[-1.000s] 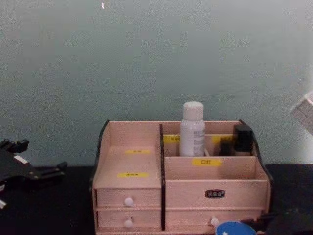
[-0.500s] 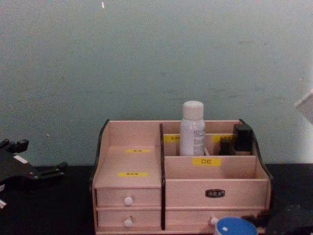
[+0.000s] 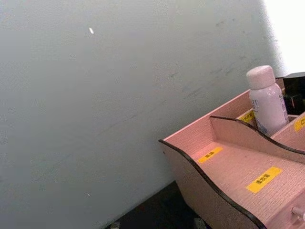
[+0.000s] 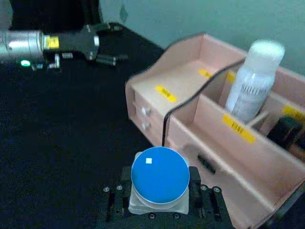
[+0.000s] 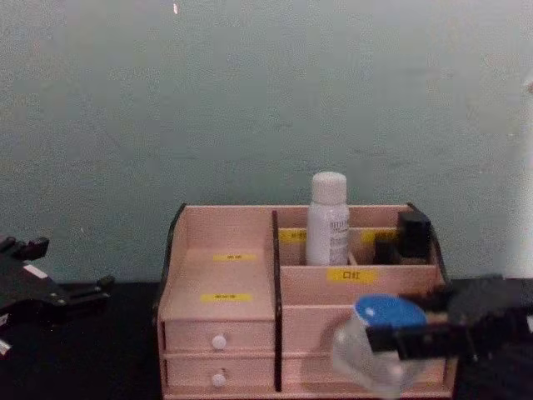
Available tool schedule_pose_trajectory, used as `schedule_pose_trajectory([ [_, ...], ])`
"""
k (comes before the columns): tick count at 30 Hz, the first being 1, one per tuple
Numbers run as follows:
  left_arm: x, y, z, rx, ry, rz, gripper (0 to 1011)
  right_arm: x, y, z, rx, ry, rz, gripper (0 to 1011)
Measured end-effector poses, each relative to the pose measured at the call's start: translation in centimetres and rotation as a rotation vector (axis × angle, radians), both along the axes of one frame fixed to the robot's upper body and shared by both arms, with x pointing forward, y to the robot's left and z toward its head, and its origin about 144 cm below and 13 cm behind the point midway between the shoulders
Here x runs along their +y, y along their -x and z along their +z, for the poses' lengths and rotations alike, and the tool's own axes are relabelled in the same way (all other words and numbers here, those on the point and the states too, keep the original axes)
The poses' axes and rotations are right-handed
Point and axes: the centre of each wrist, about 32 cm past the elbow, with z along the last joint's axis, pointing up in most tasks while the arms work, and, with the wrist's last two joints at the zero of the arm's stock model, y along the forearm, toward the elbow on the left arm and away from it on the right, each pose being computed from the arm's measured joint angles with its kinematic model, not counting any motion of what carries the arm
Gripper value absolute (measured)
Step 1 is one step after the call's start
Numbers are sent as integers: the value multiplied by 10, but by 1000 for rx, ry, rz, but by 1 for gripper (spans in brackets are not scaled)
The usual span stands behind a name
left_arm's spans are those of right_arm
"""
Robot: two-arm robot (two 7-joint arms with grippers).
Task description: Pick up the facial cleanser and watermelon frost from the table and place them into the tiered storage box.
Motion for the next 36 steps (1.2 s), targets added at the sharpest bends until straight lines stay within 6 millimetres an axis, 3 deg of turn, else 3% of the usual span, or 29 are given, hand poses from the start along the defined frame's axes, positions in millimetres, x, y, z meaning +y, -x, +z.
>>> schedule_pose_trajectory([
  [12, 0, 0, 0, 0, 0, 0, 1001, 16, -30, 33, -110, -27, 13, 710],
  [36, 0, 0, 0, 0, 0, 0, 1002, 71, -109, 56, -161, -67, 47, 708],
])
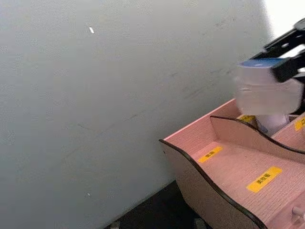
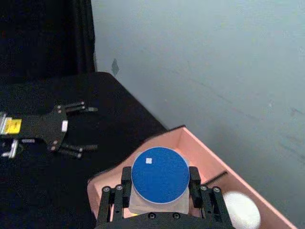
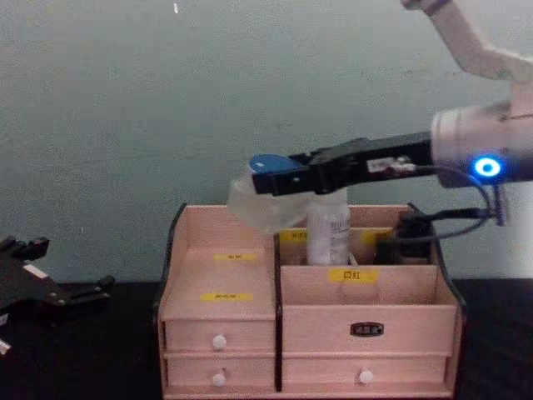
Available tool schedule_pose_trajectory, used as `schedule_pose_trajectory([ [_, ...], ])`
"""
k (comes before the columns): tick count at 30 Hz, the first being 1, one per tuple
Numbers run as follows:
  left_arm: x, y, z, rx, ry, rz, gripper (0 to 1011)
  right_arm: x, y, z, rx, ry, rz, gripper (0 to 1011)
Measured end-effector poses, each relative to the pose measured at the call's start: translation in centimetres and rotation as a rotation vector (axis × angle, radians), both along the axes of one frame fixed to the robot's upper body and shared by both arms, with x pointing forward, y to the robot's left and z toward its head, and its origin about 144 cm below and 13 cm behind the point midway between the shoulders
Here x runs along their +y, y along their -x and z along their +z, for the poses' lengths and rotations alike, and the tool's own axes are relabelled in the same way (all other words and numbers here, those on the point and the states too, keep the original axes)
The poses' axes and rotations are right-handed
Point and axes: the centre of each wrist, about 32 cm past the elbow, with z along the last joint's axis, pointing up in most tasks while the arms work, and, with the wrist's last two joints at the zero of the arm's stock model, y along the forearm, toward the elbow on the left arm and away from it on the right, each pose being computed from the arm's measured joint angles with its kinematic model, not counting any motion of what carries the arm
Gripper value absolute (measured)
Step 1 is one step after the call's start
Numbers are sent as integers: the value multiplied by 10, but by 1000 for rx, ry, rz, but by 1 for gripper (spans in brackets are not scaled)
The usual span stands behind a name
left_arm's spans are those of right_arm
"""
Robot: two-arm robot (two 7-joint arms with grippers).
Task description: Pick up the facial cleanser and watermelon frost from the table and place them into the tiered storage box.
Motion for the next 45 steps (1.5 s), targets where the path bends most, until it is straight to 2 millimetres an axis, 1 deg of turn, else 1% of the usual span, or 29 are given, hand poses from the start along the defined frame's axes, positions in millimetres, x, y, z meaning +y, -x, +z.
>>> schedule_pose_trajectory([
  [8, 0, 0, 0, 0, 0, 0, 1001, 19, -17, -1, 8, -13, 30, 708],
  [13, 0, 0, 0, 0, 0, 0, 1001, 27, -27, -9, 30, -8, 32, 710],
  [20, 0, 0, 0, 0, 0, 0, 1001, 34, -38, -22, 57, -23, 39, 710],
  [37, 0, 0, 0, 0, 0, 0, 1001, 40, -45, -38, 102, 8, 33, 708],
  [45, 0, 0, 0, 0, 0, 0, 1001, 42, -46, -39, 122, 22, 23, 708],
])
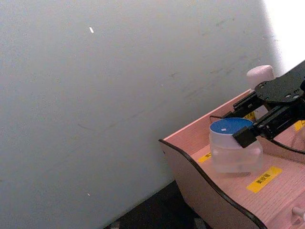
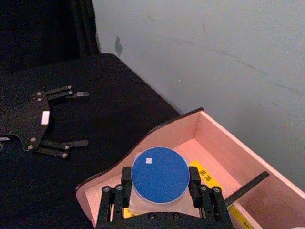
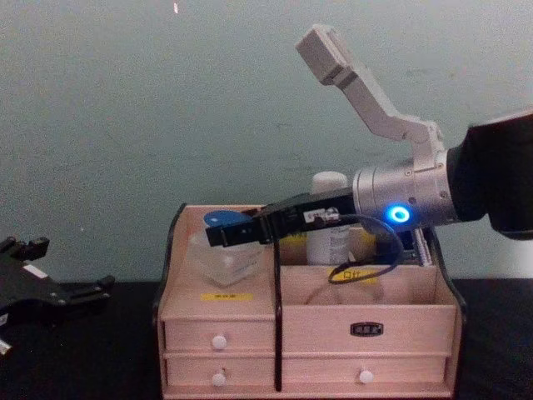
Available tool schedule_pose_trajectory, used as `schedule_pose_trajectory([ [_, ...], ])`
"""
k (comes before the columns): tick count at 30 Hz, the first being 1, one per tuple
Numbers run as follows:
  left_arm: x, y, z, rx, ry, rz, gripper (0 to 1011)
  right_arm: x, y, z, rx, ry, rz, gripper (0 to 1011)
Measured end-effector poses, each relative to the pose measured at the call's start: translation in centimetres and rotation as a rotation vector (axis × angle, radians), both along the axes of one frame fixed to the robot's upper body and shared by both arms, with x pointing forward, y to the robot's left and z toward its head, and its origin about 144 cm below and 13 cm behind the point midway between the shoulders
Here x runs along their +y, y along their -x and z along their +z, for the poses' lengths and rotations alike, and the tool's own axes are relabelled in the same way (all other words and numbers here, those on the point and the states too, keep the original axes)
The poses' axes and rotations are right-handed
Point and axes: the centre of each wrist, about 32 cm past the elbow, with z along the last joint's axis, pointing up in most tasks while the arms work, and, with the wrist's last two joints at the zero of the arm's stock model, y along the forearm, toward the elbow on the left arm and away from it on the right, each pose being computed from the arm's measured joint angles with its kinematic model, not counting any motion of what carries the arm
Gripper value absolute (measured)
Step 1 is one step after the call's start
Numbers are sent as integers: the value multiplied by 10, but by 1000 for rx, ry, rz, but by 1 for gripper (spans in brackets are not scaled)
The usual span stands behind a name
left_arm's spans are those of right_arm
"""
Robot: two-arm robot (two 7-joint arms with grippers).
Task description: Pick up the facial cleanser and watermelon frost from the table and place them into the tiered storage box.
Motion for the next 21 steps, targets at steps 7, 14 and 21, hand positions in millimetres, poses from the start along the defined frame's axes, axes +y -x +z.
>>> schedule_pose_trajectory([
  [7, 0, 0, 0, 0, 0, 0, 1002, 0, 0, 1, 15, 6, -13, 708],
  [14, 0, 0, 0, 0, 0, 0, 1001, -1, -1, 0, 33, 11, -22, 708],
  [21, 0, 0, 0, 0, 0, 0, 1001, -2, -1, -2, 45, 11, -21, 708],
])
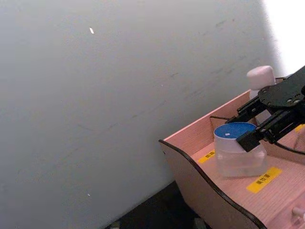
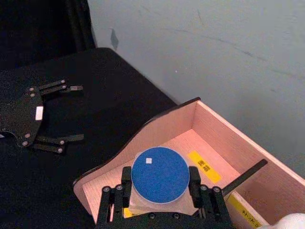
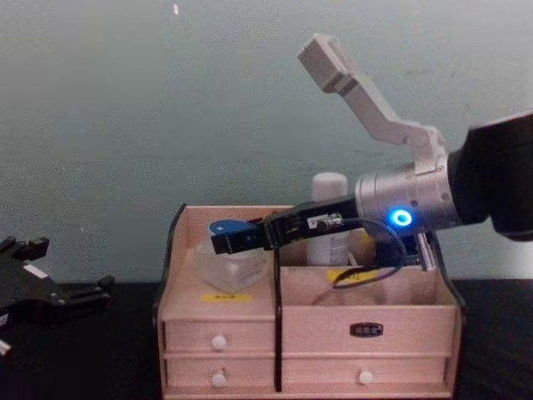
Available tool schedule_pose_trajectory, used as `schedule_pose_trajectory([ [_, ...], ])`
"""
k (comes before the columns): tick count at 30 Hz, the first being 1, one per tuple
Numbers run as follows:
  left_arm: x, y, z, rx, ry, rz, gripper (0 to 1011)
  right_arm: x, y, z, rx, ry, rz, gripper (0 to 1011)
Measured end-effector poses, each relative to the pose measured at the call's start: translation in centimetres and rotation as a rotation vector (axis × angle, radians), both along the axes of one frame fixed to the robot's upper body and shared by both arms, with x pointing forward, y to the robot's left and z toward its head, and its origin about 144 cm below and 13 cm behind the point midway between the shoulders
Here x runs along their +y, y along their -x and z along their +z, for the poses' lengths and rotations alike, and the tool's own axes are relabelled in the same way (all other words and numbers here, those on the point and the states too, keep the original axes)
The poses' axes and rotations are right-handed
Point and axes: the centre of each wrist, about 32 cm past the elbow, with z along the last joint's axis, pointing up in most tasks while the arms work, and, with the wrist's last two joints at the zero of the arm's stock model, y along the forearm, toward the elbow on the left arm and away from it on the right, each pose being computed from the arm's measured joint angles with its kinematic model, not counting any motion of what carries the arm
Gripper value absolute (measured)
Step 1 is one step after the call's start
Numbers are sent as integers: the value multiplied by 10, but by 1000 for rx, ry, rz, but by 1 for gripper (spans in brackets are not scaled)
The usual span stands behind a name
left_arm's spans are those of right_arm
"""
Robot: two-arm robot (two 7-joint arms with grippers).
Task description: Pick up the facial cleanser and watermelon frost from the table and place them into the tiered storage box.
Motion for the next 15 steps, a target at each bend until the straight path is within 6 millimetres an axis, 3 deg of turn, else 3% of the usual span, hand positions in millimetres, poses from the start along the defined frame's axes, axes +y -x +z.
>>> schedule_pose_trajectory([
  [15, 0, 0, 0, 0, 0, 0, 1001, 0, 0, 0, -2, 3, 2, 718],
])
